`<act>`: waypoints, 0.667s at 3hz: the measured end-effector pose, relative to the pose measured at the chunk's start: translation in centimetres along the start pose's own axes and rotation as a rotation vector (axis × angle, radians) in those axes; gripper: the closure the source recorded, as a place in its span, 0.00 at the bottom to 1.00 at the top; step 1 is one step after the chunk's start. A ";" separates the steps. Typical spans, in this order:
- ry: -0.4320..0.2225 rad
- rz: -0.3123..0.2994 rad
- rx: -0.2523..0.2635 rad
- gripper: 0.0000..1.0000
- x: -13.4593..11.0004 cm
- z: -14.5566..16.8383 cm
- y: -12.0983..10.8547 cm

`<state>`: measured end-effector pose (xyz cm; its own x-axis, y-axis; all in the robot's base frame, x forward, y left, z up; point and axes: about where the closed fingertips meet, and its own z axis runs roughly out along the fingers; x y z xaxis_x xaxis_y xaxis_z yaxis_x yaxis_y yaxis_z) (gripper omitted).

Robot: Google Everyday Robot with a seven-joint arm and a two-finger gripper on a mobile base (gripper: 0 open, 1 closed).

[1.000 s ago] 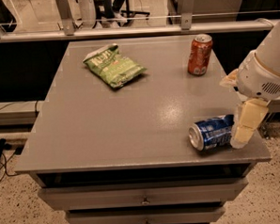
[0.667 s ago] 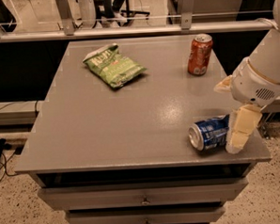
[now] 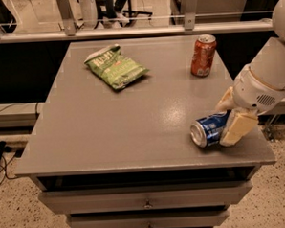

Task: Pick pepsi can

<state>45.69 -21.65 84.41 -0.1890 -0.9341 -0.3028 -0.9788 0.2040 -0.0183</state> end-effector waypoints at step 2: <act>-0.150 0.008 0.012 0.88 -1.6 -5.3 -0.7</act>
Offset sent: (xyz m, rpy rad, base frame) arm 0.0104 0.0052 0.1125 0.2957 -0.0784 -0.0013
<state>46.22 -21.82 89.91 -0.1822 -0.8785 -0.4417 -0.9761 0.2158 -0.0265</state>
